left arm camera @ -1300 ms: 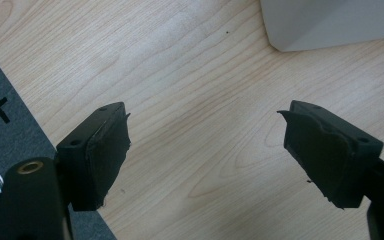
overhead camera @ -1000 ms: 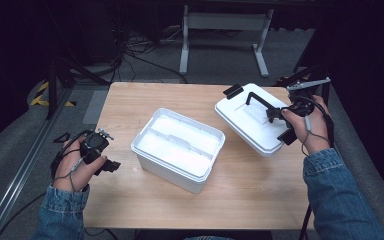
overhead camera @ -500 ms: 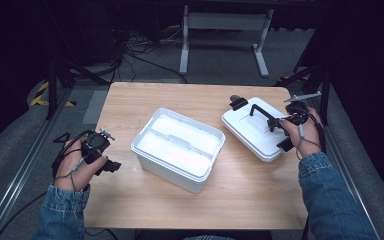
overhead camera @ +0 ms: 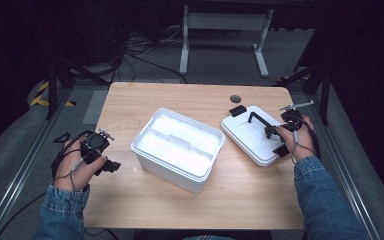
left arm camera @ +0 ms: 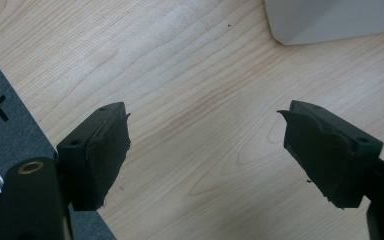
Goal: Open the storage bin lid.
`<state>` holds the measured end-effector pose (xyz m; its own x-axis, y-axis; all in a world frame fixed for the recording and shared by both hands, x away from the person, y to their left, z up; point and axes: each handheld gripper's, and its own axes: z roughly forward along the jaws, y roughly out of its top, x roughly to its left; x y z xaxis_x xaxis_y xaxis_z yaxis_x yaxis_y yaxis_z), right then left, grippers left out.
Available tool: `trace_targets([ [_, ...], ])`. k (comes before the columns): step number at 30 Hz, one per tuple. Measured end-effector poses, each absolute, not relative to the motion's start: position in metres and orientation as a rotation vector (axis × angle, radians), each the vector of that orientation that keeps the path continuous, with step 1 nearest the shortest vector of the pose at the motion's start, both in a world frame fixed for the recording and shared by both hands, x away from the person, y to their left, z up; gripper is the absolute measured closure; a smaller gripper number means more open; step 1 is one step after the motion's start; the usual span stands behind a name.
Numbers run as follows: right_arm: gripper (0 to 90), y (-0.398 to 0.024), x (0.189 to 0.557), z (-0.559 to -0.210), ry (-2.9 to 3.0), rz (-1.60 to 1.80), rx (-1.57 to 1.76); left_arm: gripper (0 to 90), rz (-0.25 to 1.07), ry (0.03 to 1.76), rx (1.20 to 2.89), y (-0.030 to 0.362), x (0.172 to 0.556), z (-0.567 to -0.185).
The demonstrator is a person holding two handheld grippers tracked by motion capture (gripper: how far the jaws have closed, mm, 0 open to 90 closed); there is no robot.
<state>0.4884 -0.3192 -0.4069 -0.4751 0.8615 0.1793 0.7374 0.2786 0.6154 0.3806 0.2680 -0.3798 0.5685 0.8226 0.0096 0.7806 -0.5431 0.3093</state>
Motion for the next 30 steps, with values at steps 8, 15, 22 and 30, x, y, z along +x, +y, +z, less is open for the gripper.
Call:
trace_targets([
  [8,84.6,-0.325,0.490,-0.423,2.360,0.992,1.562,19.1,0.223,1.321,2.535,0.268,0.381,-0.379],
  [15,83.5,-0.330,0.491,-0.433,2.361,0.987,1.603,19.1,0.223,1.322,2.538,0.267,0.382,-0.380],
  [22,55.9,-0.332,0.490,-0.431,2.265,0.948,1.595,19.1,0.228,1.322,2.544,0.265,0.384,-0.380],
  [30,46.2,-0.330,0.481,-0.411,2.213,0.955,1.512,19.1,0.222,1.315,2.551,0.264,0.384,-0.380],
])
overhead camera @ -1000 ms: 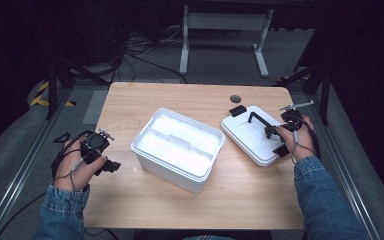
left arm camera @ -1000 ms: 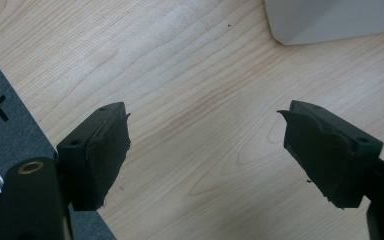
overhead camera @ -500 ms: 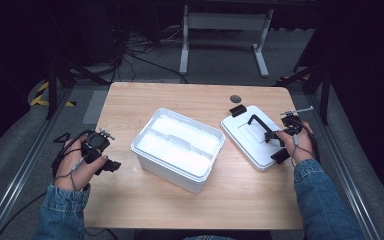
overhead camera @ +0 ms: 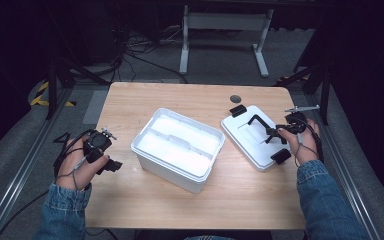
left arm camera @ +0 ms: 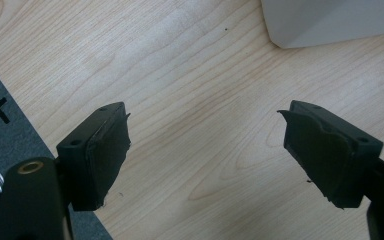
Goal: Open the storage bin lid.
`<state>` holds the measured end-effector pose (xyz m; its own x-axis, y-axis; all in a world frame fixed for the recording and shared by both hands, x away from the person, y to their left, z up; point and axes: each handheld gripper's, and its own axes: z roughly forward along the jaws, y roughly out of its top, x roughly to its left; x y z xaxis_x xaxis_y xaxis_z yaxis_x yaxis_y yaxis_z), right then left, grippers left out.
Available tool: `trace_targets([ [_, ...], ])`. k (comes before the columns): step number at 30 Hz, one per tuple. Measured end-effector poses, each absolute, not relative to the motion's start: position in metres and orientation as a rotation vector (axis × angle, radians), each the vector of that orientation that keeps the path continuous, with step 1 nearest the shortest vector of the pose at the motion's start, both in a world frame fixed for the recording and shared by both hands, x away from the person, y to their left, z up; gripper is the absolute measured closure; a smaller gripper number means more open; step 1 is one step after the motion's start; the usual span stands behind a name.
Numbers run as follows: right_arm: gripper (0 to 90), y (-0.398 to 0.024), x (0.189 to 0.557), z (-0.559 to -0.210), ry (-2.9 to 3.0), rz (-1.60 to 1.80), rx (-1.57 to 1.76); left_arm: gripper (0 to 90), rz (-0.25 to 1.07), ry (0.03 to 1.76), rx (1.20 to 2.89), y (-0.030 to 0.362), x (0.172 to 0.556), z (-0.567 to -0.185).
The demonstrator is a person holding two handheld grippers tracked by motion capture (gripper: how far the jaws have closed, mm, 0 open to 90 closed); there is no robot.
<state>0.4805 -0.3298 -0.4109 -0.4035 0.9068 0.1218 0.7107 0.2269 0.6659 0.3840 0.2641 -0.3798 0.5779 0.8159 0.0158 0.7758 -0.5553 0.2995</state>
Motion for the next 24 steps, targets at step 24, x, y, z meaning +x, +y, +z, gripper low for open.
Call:
trace_targets([
  [24,45.6,-0.281,0.394,-0.352,2.387,1.132,1.200,19.0,0.230,1.310,2.553,0.263,0.379,-0.379],
])
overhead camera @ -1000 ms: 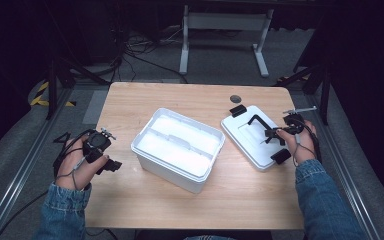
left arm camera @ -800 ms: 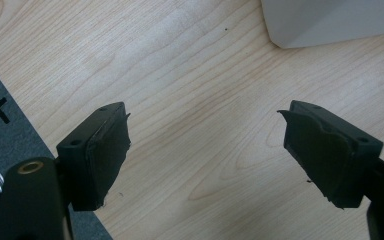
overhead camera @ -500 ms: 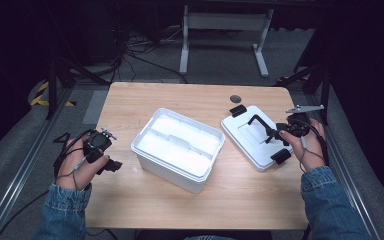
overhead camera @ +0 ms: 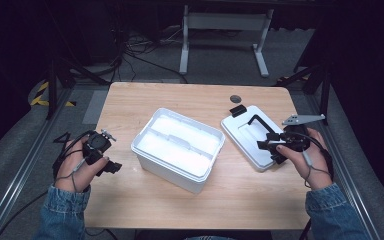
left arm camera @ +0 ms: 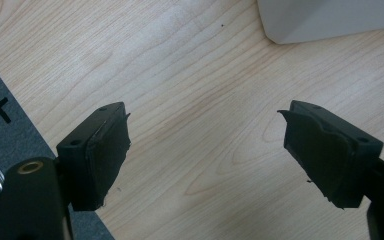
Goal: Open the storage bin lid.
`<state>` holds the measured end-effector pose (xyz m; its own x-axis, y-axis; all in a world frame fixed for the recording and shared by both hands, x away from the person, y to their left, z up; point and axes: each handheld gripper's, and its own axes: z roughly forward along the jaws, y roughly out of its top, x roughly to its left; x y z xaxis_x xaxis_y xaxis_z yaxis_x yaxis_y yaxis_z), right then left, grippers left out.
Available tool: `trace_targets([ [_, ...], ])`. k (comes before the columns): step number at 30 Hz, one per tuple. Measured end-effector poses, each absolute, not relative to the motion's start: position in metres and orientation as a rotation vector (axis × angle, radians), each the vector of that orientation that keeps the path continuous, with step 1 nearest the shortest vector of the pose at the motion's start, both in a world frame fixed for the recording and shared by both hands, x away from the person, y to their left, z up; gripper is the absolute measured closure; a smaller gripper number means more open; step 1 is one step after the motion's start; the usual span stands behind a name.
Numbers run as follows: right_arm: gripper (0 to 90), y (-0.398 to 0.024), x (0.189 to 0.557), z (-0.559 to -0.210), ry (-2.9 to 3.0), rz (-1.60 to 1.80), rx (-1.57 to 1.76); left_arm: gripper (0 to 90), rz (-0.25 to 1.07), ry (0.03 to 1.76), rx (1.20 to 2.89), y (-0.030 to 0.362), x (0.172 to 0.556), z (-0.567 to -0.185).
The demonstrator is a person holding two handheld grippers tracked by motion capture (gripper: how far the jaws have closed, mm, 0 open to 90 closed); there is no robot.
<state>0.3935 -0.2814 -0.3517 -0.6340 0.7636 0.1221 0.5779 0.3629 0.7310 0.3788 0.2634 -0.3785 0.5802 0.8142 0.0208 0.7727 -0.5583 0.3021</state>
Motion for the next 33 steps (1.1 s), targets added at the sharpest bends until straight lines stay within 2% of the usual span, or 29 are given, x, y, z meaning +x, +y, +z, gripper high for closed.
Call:
trace_targets([
  [10,45.3,-0.268,0.370,-0.363,2.472,1.165,1.137,18.9,0.220,1.305,2.556,0.262,0.382,-0.381],
  [16,45.4,-0.266,0.364,-0.376,2.490,1.260,1.101,18.9,0.223,1.303,2.567,0.261,0.383,-0.382],
  [33,45.4,-0.244,0.347,-0.409,2.589,1.227,1.015,18.9,0.224,1.296,2.569,0.260,0.383,-0.382],
])
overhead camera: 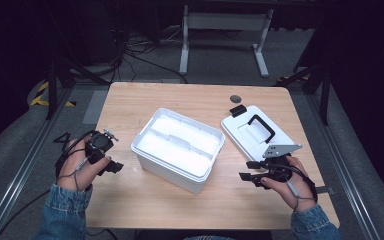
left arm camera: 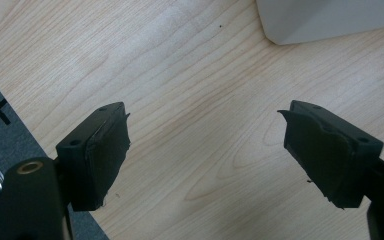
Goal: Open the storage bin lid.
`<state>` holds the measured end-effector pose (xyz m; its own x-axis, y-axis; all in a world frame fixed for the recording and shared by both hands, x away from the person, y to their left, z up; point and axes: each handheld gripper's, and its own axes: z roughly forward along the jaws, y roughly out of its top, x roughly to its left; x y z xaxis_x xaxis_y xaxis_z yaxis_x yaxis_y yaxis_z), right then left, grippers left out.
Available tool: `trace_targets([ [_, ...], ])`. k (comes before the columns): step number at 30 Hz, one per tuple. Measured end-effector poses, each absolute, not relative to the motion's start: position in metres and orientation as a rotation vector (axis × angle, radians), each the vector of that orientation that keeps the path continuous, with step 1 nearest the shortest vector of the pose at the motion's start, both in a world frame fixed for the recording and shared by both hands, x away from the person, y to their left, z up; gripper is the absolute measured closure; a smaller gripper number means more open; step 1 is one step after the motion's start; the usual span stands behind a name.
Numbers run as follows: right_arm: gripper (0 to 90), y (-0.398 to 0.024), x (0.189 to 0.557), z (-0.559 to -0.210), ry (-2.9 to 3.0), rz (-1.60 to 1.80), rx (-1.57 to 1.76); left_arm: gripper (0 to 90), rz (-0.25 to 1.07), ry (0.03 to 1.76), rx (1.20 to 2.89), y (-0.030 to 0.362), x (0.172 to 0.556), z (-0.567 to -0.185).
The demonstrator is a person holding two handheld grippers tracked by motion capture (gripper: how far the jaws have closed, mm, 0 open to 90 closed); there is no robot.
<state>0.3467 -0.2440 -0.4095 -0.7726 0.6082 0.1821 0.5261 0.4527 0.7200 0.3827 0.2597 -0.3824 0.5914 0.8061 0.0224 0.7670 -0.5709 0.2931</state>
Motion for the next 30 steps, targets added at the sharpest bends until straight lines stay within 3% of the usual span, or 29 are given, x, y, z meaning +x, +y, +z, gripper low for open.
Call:
trace_targets([
  [19,45.4,-0.235,0.346,-0.468,2.626,1.181,0.999,19.0,0.238,1.277,2.582,0.259,0.383,-0.382],
  [30,45.0,-0.232,0.346,-0.476,2.601,1.159,0.967,19.0,0.233,1.279,2.579,0.259,0.383,-0.381],
])
